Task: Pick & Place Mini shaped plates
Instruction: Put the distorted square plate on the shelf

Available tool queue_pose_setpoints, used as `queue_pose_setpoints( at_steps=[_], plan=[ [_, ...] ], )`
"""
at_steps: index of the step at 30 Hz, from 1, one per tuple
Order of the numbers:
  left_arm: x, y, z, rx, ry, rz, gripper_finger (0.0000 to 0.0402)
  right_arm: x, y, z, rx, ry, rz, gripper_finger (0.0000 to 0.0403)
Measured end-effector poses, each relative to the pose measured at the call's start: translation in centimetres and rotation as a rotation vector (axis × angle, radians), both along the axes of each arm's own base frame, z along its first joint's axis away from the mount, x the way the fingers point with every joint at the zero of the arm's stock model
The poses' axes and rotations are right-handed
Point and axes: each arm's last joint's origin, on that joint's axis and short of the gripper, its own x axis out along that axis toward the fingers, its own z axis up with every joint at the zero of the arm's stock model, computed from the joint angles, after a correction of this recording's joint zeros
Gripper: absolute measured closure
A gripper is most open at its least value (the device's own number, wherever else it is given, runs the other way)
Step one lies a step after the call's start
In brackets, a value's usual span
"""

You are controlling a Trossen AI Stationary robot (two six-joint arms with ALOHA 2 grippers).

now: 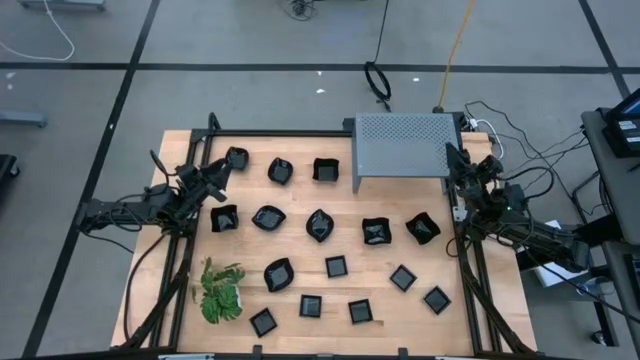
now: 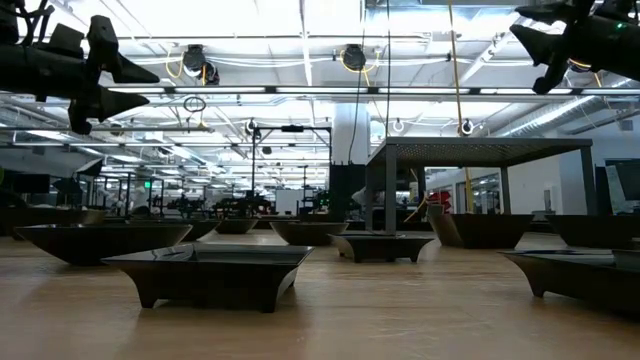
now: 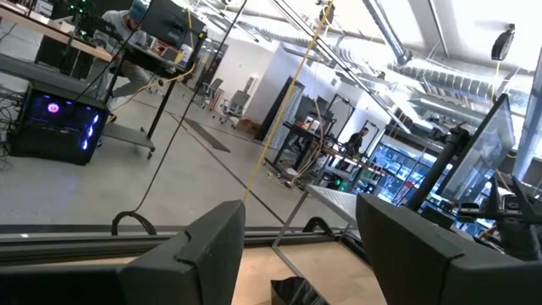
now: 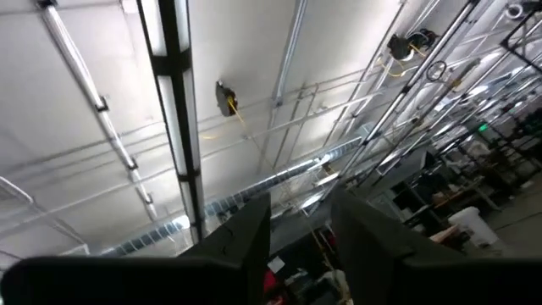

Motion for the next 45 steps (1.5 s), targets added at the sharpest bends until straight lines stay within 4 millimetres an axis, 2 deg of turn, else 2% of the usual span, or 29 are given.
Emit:
queue_pose_setpoints(
  at_steps=[5, 10, 13, 21, 26, 32, 39, 45],
  plan=[
    [0.0, 0.0, 0.0, 0.000, 0.000, 0.000, 0.0172, 1.4, -0.5, -1.4, -0.006, 0.296, -0.023, 0.0289],
    [0.0, 0.0, 0.0, 0.000, 0.000, 0.000, 0.0172, 2.0, -0.8, 1.0, -0.007, 0.573, -0.066, 0.0289],
    [0.0, 0.0, 0.0, 0.000, 0.000, 0.000, 0.0172, 2.5, -0.8, 1.3, 0.014, 0.787, -0.010, 0.0289],
    [0.0, 0.0, 0.0, 0.000, 0.000, 0.000, 0.0172, 3.3, -0.8, 3.1, 0.068, 1.222, 0.180, 0.0289],
    [0.0, 0.0, 0.0, 0.000, 0.000, 0.000, 0.0172, 4.0, -0.8, 3.3, 0.153, 1.422, 0.351, 0.0289],
    [0.0, 0.0, 0.0, 0.000, 0.000, 0.000, 0.0172, 5.8, -0.8, 2.3, 0.161, 1.476, 0.536, 0.0289],
    [0.0, 0.0, 0.0, 0.000, 0.000, 0.000, 0.0172, 7.5, 0.2, -0.2, 0.407, 1.647, 0.709, 0.0289],
    [0.0, 0.0, 0.0, 0.000, 0.000, 0.000, 0.0172, 8.7, 1.5, -2.3, 0.826, 1.758, 0.667, 0.0289]
  ],
)
